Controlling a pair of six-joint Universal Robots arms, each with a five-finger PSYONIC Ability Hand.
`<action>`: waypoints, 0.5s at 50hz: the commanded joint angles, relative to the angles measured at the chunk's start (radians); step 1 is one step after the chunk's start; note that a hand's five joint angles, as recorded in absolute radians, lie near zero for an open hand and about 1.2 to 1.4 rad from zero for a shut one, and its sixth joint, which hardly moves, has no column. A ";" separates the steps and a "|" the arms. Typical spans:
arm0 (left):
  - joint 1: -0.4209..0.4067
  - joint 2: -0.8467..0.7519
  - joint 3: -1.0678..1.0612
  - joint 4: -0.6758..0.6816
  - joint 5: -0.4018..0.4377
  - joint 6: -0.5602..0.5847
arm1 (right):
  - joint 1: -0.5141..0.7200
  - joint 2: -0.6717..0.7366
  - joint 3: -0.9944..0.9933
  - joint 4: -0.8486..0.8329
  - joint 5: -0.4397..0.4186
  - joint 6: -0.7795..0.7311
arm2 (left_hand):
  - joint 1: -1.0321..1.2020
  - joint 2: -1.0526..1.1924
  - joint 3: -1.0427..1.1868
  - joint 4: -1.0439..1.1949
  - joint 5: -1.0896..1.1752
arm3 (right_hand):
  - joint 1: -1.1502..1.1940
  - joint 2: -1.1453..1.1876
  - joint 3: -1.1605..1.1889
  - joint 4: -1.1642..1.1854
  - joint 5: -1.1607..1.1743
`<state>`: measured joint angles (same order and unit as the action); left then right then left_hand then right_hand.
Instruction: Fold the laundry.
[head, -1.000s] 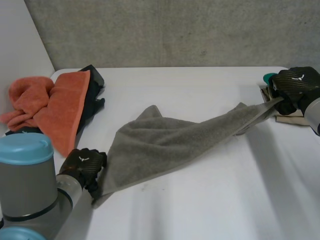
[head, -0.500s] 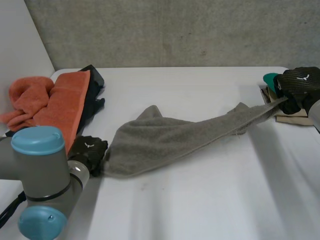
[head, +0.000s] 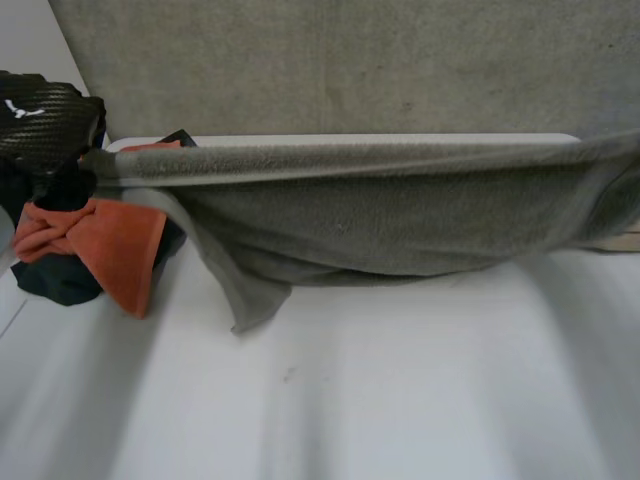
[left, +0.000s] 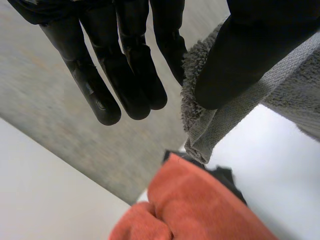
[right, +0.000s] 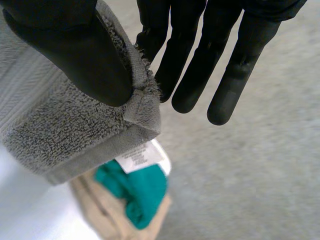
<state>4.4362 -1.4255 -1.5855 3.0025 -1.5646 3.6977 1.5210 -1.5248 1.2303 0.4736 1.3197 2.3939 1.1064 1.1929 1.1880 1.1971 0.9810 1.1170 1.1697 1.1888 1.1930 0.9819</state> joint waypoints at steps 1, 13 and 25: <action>-0.020 -0.306 0.163 -0.057 -0.018 0.136 | 0.094 0.199 -0.034 0.051 0.082 -0.119 | 0.290 0.203 0.208 0.199 0.241 | 0.279 0.227 0.207 0.203 0.240; -0.074 -0.714 0.714 0.206 -0.100 0.231 | 0.196 0.529 -0.463 -0.284 0.250 0.005 | 0.290 0.203 0.208 0.199 0.241 | 0.279 0.227 0.207 0.203 0.240; -0.061 -0.573 0.655 0.449 -0.125 0.039 | 0.168 0.384 -0.290 -0.891 0.182 0.209 | 0.290 0.203 0.208 0.199 0.241 | 0.279 0.227 0.207 0.203 0.240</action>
<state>4.3656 -2.0703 -0.8052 3.4441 -1.7140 3.7876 1.7027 -1.0645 0.7796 -0.2821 1.5575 2.5643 1.1097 1.1934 1.1887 1.2005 0.9956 1.1170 1.1697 1.1888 1.1932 0.9998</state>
